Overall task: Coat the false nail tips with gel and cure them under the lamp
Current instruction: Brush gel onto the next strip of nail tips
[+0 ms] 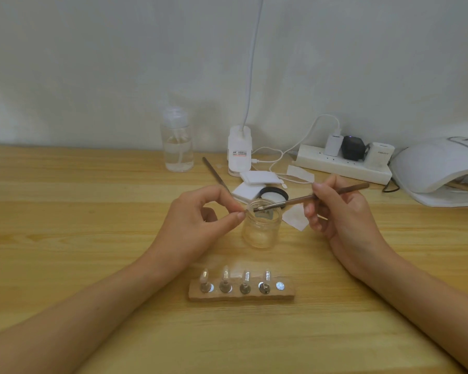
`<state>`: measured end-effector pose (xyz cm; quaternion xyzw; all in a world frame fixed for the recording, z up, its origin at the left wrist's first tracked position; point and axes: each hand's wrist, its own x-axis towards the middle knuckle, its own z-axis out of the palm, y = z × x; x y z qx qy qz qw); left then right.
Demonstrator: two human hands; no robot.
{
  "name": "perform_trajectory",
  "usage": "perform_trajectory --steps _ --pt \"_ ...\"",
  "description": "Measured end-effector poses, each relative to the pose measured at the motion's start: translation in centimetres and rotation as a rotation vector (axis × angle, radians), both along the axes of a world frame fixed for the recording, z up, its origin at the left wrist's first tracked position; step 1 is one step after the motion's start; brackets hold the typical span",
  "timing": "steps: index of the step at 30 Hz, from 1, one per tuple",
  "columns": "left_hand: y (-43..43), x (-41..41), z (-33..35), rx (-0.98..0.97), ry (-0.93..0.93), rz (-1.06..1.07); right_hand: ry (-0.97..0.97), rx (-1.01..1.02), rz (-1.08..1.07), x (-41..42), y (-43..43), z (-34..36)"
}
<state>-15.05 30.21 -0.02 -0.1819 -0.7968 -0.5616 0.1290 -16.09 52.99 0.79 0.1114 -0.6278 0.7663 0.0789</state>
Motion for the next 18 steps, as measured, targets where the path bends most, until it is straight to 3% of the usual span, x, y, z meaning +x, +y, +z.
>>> perform_trajectory --steps 18 --pt "-0.13 -0.01 -0.04 -0.061 0.08 0.021 -0.005 -0.006 0.04 0.12 0.0 0.26"
